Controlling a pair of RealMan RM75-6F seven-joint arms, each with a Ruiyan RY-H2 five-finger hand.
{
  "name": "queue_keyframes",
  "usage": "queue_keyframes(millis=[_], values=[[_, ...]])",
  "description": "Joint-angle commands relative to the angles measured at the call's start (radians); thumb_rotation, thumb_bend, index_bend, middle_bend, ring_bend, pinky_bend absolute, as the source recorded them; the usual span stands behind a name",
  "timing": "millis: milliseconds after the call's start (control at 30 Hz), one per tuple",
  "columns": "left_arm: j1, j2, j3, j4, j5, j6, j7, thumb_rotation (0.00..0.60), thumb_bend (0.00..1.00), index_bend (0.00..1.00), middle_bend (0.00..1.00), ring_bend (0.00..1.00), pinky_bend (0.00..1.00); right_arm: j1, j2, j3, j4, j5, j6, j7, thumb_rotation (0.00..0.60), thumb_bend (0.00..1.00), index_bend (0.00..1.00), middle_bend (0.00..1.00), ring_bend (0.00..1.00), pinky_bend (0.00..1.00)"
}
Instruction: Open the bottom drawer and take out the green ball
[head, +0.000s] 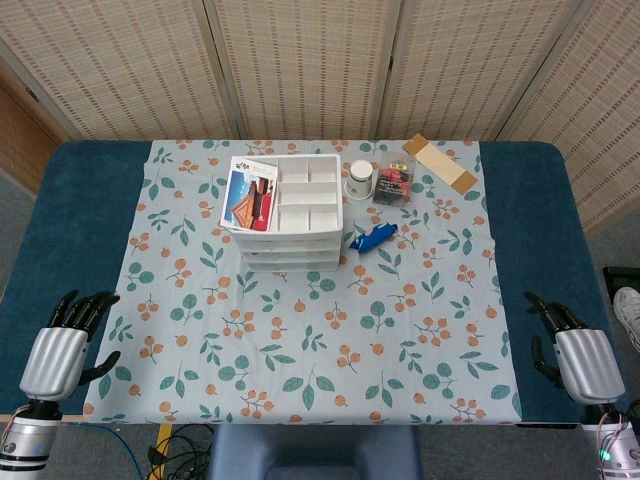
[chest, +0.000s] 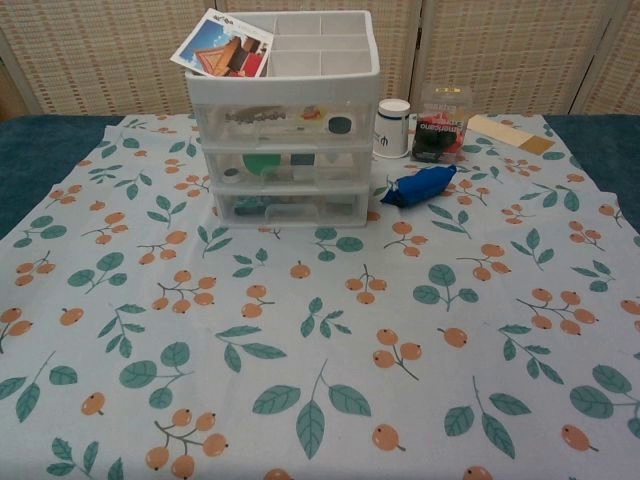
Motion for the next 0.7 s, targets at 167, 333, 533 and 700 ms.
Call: queue_keyframes(millis=[167, 333, 533, 700], values=[[0.001, 0.000, 0.002, 0.004, -0.001, 0.000, -0.003, 0.600, 0.20, 0.17, 0.18, 0.18, 0.09, -0.001, -0.001, 0.011, -0.018, -0.006, -0.028, -0.001, 0.600, 0.67, 0.10, 0.32, 0.27, 0.51], [0.004, 0.003, 0.001, 0.006, -0.004, 0.004, -0.010, 0.600, 0.20, 0.17, 0.18, 0.18, 0.09, 0.018, -0.023, 0.041, -0.053, 0.010, -0.066, 0.007, 0.600, 0.66, 0.10, 0.32, 0.27, 0.51], [0.008, 0.007, 0.003, 0.007, 0.000, 0.012, -0.017, 0.600, 0.20, 0.17, 0.18, 0.18, 0.09, 0.091, -0.085, 0.096, -0.114, 0.069, -0.186, 0.065, 0.600, 0.66, 0.10, 0.38, 0.38, 0.57], [0.017, 0.015, 0.005, 0.010, -0.003, 0.022, -0.027, 0.600, 0.20, 0.17, 0.18, 0.18, 0.09, 0.189, -0.147, 0.151, -0.141, 0.183, -0.370, 0.127, 0.600, 0.66, 0.04, 0.51, 0.60, 0.83]])
